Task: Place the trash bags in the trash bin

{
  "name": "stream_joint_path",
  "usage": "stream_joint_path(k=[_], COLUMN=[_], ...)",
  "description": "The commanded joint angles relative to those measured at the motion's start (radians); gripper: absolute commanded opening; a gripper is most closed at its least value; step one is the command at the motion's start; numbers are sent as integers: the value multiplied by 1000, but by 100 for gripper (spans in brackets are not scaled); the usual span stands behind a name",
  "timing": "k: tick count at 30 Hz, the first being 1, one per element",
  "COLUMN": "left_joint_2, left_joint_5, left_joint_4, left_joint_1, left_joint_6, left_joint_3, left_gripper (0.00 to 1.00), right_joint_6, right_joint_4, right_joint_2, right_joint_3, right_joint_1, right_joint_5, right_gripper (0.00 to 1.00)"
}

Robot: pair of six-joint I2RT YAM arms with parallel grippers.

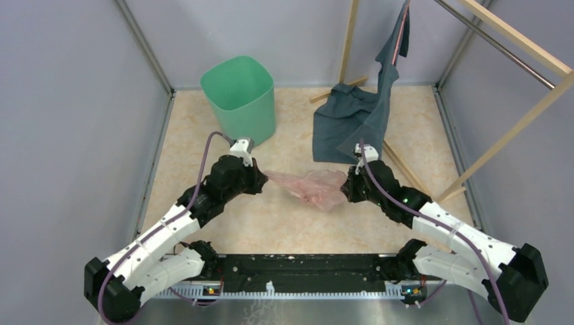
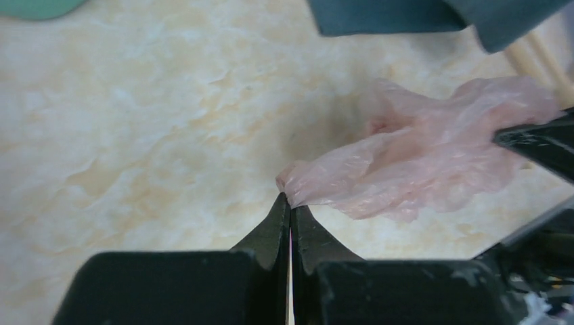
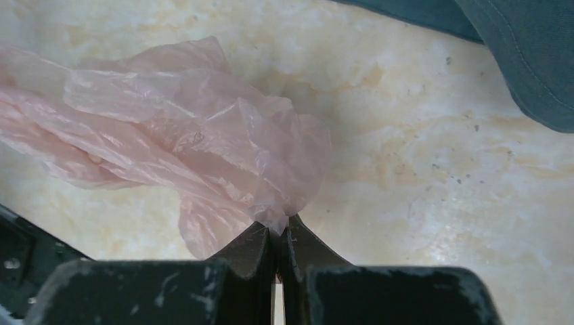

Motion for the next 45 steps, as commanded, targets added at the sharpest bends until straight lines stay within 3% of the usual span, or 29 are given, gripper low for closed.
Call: stream_joint_path(k=[1, 6, 9, 13, 19, 23, 29, 34, 38, 41, 45], left_joint_2=[18, -35, -85, -111, -171, -162, -75, -48, -3, 16, 62], left_joint_5=[-157, -135, -149, -78, -225, -187, -77, 88, 200, 200, 156], left_joint_4=[-212, -240, -256, -268, -331, -331, -348, -239, -179, -167, -130], left_joint_1=[1, 0, 1, 0, -1, 0, -2, -1, -1, -1, -53], left_joint_6=[100, 133, 156, 201, 189, 221, 203, 151, 58, -1, -100], left_joint_3=[54, 119, 172, 263, 406, 450, 459, 371, 301, 294, 280], left_gripper=[0, 0, 0, 0, 0, 0, 0, 0, 0, 0, 0], right_joint_6=[-124, -105, -98, -122, -158, -155, -89, 57, 47, 6, -1], right_joint_4=[-68, -89, -85, -90, -80, -86, -28, 168, 145, 86, 164], right_joint_2=[39, 81, 120, 159, 90, 66, 61, 56, 72, 85, 57], right_joint_3=[69, 110, 128, 163, 200, 221, 212, 155, 162, 195, 175], right_joint_1=[11, 11, 10, 10, 11, 11, 11, 11, 10, 11, 29], right_joint_5=[53, 101, 75, -1, -101, -108, -238, -451, -383, -359, -465], right_gripper=[0, 0, 7, 22, 54, 67, 76, 82, 82, 82, 81])
